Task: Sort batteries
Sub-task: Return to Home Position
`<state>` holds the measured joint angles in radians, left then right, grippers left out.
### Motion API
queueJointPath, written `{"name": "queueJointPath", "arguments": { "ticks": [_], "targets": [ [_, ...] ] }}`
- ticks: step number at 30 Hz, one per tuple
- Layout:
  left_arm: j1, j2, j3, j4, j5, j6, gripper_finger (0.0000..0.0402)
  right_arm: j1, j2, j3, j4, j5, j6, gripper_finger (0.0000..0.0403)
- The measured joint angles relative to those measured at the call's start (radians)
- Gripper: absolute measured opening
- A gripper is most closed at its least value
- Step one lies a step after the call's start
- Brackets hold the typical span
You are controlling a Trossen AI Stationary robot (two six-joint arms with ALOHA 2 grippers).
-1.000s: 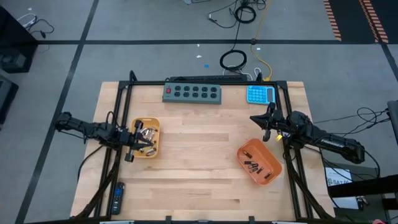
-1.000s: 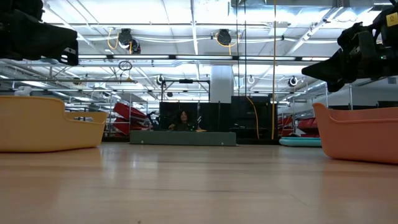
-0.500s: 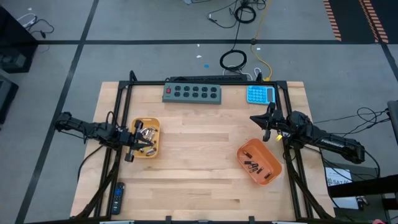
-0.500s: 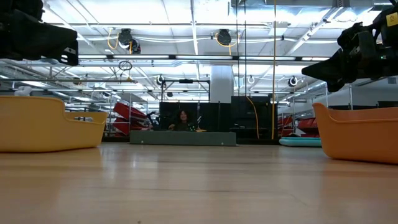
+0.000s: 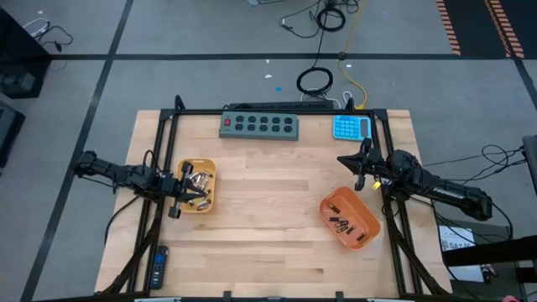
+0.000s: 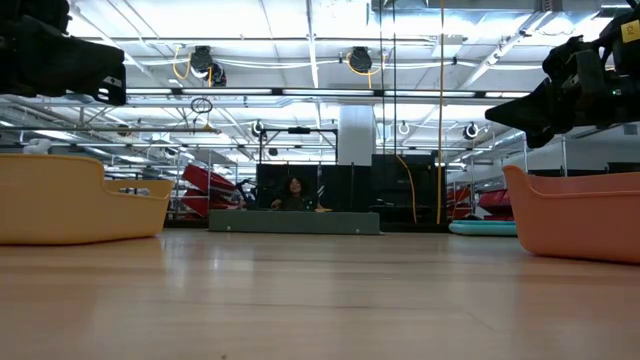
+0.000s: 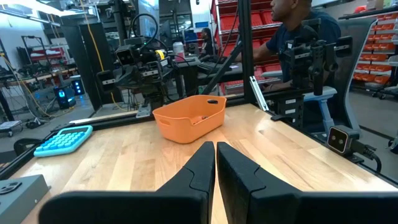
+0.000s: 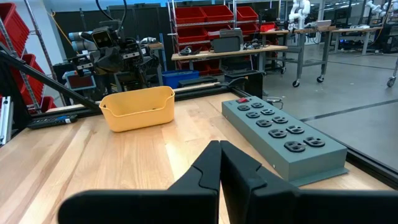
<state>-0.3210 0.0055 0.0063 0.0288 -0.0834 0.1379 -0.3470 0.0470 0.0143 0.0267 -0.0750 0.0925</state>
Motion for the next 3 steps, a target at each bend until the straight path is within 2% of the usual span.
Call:
{"name": "queueJointPath", "arguments": {
  "ticks": [3],
  "targets": [
    [0.0, 0.0, 0.0, 0.0, 0.0, 0.0, 0.0029, 0.0, 0.0, 0.0, 0.0, 0.0, 0.0, 0.0]
  ]
}}
